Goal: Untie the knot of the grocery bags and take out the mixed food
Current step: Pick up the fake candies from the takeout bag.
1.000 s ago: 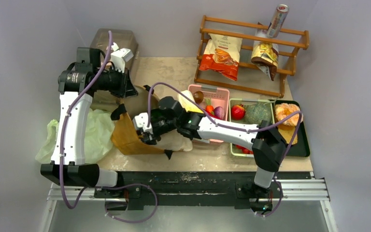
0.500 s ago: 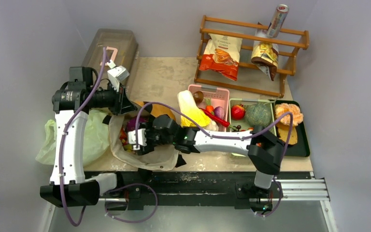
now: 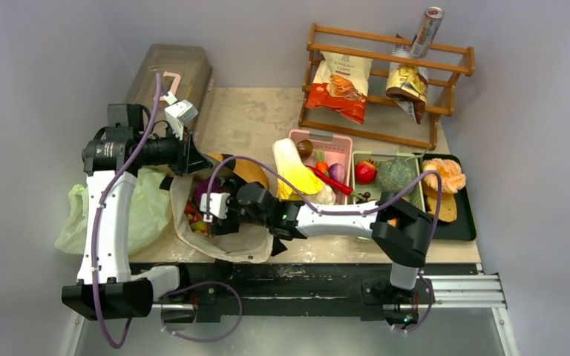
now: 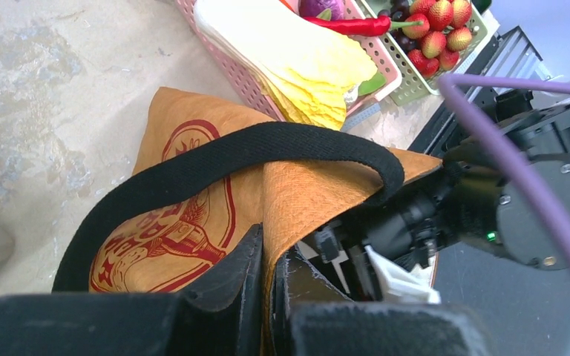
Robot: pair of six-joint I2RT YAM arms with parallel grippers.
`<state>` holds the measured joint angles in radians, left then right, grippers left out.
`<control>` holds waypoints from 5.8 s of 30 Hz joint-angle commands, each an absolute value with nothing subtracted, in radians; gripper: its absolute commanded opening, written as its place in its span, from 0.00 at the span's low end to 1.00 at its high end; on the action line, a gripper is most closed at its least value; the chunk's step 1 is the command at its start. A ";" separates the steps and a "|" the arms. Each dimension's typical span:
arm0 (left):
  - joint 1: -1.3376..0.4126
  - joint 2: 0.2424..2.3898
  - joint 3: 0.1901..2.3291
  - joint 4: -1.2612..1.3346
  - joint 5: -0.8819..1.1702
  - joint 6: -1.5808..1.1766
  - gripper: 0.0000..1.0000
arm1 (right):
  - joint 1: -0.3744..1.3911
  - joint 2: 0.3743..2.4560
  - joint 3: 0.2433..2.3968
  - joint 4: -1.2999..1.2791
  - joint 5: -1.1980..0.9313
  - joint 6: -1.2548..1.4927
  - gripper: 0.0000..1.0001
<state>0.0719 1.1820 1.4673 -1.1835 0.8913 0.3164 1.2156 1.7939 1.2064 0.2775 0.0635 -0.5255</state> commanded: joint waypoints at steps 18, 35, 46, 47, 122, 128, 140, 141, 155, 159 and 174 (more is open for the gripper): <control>0.078 1.154 1.443 -1.129 0.903 0.314 0.00 | 1.216 1.882 1.343 0.262 0.100 -0.455 0.00; 0.077 1.159 1.435 -1.070 0.889 0.291 0.00 | 1.207 1.891 1.382 0.175 0.041 -0.456 0.93; 0.078 1.162 1.425 -1.076 0.911 0.305 0.00 | 1.204 2.054 1.469 0.063 0.072 -0.465 0.99; 0.078 1.163 1.425 -1.075 0.911 0.306 0.00 | 1.201 2.064 1.469 0.060 0.072 -0.460 0.99; 0.078 1.169 1.384 -1.073 0.821 0.308 0.00 | 1.163 1.982 1.474 -0.291 0.093 -0.343 0.87; 0.077 1.170 1.384 -1.076 0.818 0.311 0.00 | 1.135 2.022 1.519 -0.361 0.004 -0.337 0.02; 0.078 1.162 1.380 -1.068 0.816 0.295 0.01 | 1.123 1.773 1.519 -0.211 -0.126 -0.317 0.00; 0.078 1.159 1.379 -1.063 0.816 0.290 0.06 | 1.123 1.754 1.521 -0.196 -0.138 -0.309 0.00; 0.103 1.121 1.612 -1.091 0.889 0.211 1.00 | 1.084 1.539 1.538 -0.115 -0.221 -0.265 0.00; 0.129 1.170 1.810 -1.172 0.921 0.198 1.00 | 1.048 1.466 1.531 -0.122 -0.227 -0.250 0.00; 0.089 1.010 1.788 -1.066 1.055 0.507 1.00 | 0.894 1.267 1.565 -0.100 -0.132 0.071 0.00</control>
<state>0.1398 1.1828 1.9095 -1.2694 1.0924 0.2840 0.9428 1.3121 1.4921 -0.2459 -0.1650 -0.1246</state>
